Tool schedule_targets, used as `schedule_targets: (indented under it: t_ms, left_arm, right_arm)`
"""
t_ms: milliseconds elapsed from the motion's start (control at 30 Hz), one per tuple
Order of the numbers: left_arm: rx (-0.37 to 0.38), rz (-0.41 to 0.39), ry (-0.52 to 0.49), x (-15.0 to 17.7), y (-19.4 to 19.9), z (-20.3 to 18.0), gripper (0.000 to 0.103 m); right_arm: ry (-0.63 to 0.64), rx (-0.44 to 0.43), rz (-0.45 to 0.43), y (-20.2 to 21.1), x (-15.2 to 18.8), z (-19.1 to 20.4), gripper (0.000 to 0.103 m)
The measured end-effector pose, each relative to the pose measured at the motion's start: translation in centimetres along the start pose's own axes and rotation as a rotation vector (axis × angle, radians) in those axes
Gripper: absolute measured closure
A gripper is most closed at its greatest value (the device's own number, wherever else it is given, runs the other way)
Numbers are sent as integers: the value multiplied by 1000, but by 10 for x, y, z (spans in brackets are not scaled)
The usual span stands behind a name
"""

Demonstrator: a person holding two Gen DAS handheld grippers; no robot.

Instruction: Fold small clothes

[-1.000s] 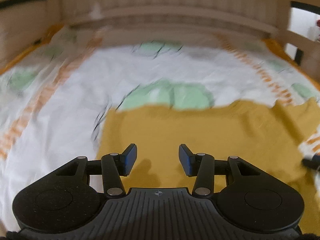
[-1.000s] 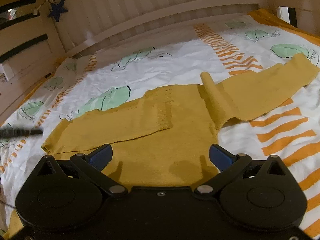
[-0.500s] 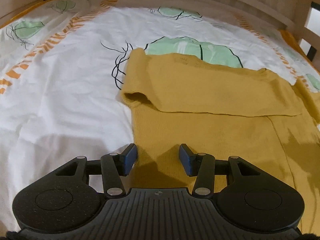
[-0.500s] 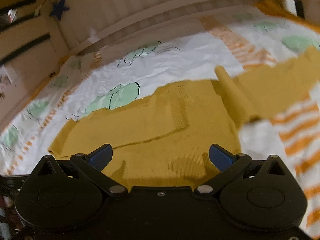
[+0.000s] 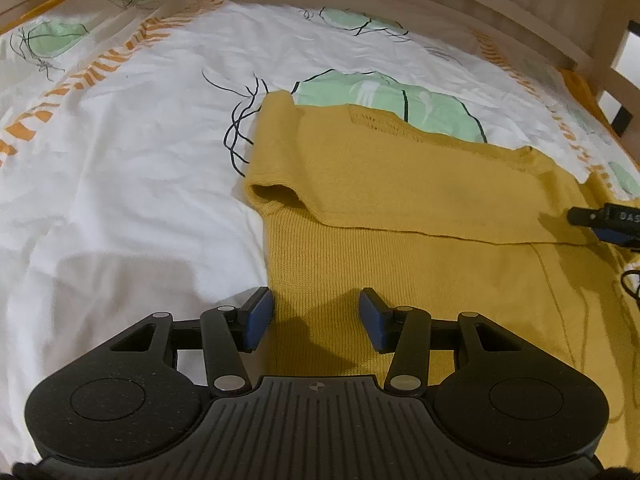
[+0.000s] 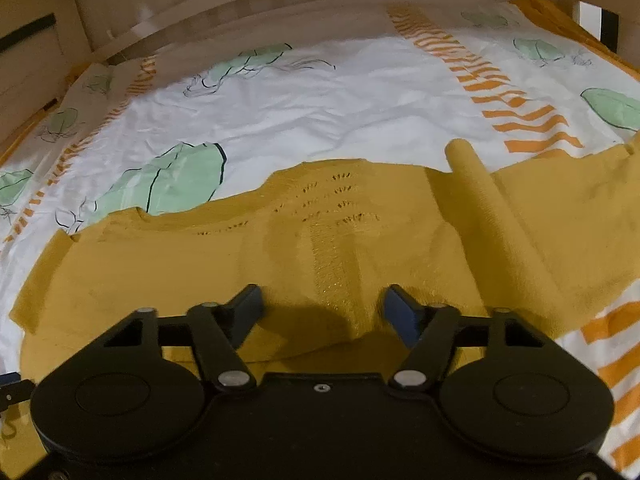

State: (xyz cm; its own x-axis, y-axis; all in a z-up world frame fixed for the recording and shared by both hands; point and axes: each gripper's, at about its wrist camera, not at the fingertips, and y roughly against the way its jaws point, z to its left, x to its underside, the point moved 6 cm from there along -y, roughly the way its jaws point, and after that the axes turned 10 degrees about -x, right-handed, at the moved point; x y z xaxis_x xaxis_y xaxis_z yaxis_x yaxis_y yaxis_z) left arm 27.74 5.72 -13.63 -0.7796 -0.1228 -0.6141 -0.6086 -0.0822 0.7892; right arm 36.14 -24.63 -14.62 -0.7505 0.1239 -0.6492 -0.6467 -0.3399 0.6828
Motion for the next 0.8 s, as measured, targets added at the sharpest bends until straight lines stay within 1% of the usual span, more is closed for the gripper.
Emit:
schedule_targets:
  t_ms: [67,133,167,200,233,267,367,433,500,667,733,800]
  left_arm:
    - [3,3,5,0,0,1,56]
    - [3,3,4,0,0,0,56]
    - [1,2,-1,0,0,0,56]
    - [-1,2,-3,0,0,0,56]
    - [-3,1,-6,-1,1,-1,56]
    - [-4,0,-8,-1,1,-1,56]
    - [-2,-1,-8,-1,1,-1,56]
    - [1,0,-3,-1,2,0,56]
    - [4,1,1,-1,2,0,56]
    - [5,2,3,-2,3,-1,56]
    - [5,2,3,-1,2,-1,56]
    - [3,2,-1,-1,2,-1,56]
  right_arm:
    - [4,-5,6,-1,-1,0,46]
    - [10,-30,19,-3,-3,3,55]
    - [16,-29,23,-4,-4,6,58]
    - [32,-25,22,-3,-5,9,64]
    - [50,-37,22,-2,-6,12,88]
    - [56,-61,25,0,-7,15,90]
    - [90,-49,28,8,-10,22,91]
    - [132,-11,19,15,-14,24,91]
    - [152,55,8,22,-20,17,91]
    - [103,158,7,24,-30,-11,91]
    - [82,158,17,21,-28,-19,91]
    - [94,151,50,15,-22,-21,91]
